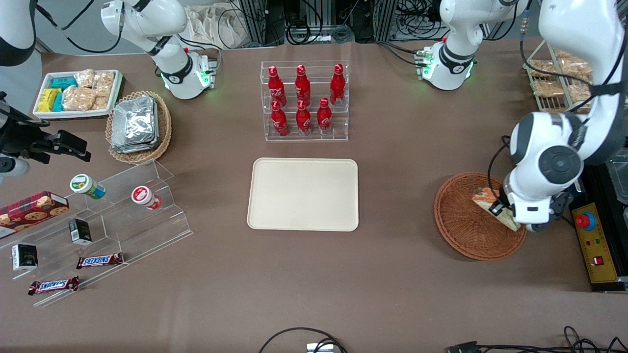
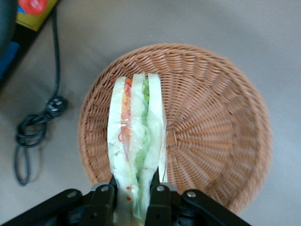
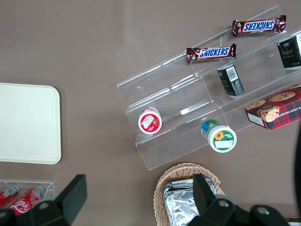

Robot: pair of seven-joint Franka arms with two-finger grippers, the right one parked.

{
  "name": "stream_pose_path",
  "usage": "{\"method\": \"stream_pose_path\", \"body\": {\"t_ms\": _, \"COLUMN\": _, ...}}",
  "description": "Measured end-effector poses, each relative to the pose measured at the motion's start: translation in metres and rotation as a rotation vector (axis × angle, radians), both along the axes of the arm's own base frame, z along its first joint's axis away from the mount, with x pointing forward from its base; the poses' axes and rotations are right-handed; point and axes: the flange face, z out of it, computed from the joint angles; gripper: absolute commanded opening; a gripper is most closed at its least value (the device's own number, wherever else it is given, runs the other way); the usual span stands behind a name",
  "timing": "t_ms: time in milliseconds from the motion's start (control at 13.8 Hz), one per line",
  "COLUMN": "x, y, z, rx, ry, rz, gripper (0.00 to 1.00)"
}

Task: Place sandwich from basket to tray
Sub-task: 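Lift the sandwich out of the basket with the left gripper, then carry the sandwich over the beige tray and lower it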

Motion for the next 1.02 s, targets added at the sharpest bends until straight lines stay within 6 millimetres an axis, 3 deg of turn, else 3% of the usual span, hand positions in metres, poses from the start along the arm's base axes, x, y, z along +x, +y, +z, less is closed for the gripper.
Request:
{"method": "stream_pose_path", "body": {"t_ms": 218, "x": -0.002, "y": -0.05, "z": 0.094, "rx": -0.016, "ry": 0.025, "rz": -0.179, "gripper": 0.0}}
{"method": "stream_pose_path", "body": {"t_ms": 436, "x": -0.017, "y": -0.118, "z": 0.151, "rx": -0.038, "ry": 0.024, "rz": -0.297, "gripper": 0.0}}
{"method": "stream_pose_path", "body": {"t_ms": 727, "x": -0.04, "y": -0.188, "z": 0.173, "rx": -0.128, "ry": 0.012, "rz": -0.408, "gripper": 0.0}}
{"method": "stream_pose_path", "body": {"t_ms": 1018, "x": -0.072, "y": -0.266, "z": 0.168, "rx": -0.182, "ry": 0.027, "rz": -0.566, "gripper": 0.0}}
